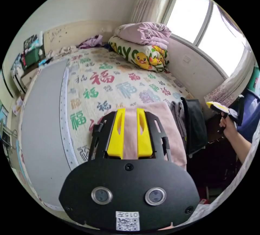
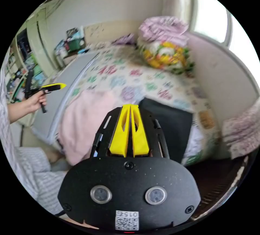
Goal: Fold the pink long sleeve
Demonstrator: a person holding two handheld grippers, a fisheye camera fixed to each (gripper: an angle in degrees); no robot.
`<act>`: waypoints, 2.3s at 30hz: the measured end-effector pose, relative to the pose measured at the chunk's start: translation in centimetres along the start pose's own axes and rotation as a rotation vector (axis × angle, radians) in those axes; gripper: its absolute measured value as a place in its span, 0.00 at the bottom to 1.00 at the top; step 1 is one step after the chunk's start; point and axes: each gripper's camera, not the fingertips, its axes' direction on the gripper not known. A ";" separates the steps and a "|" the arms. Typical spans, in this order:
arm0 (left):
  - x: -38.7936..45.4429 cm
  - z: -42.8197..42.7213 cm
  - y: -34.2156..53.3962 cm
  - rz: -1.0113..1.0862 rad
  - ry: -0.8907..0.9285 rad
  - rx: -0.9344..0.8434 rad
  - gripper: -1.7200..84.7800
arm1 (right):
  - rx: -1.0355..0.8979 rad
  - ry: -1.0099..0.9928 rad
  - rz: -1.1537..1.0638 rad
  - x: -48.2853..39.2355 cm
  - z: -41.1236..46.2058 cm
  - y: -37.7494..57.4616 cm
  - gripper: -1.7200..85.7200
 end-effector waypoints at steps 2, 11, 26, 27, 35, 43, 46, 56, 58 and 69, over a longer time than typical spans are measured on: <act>-4.3 2.7 4.3 -0.185 0.137 -0.273 0.06 | -0.239 -0.232 -0.037 -6.9 4.5 1.3 0.02; -9.2 10.5 19.1 -0.390 0.242 -0.451 0.09 | -0.433 -0.451 -0.216 -26.0 12.2 6.3 0.17; -16.7 32.7 28.7 -0.382 0.486 -0.545 0.05 | -0.596 -0.071 -0.426 -34.5 19.3 13.7 0.06; -17.1 33.6 29.1 -0.380 0.510 -0.544 0.05 | -0.602 -0.086 -0.403 -33.9 19.3 13.7 0.06; -22.4 39.7 32.3 -0.418 0.847 -0.299 0.02 | -0.375 -0.422 0.209 -18.0 10.3 12.8 0.03; -24.7 43.7 32.9 -0.400 1.110 0.077 0.01 | -0.021 -0.865 0.229 -7.6 -0.3 10.6 0.03; -25.7 45.1 32.1 -0.330 1.232 0.239 0.01 | 0.068 -0.937 0.095 -7.9 -2.9 8.8 0.03; -39.5 48.4 35.9 -0.213 1.631 0.560 0.01 | 0.291 -1.478 0.087 -13.7 -0.5 6.8 0.02; -44.8 50.3 37.9 -0.306 1.593 0.539 0.01 | 0.275 -1.462 0.139 -15.3 2.7 6.6 0.02; -77.0 46.0 39.8 -0.274 0.942 0.655 0.01 | 0.502 -1.319 0.458 -13.1 16.6 -5.0 0.02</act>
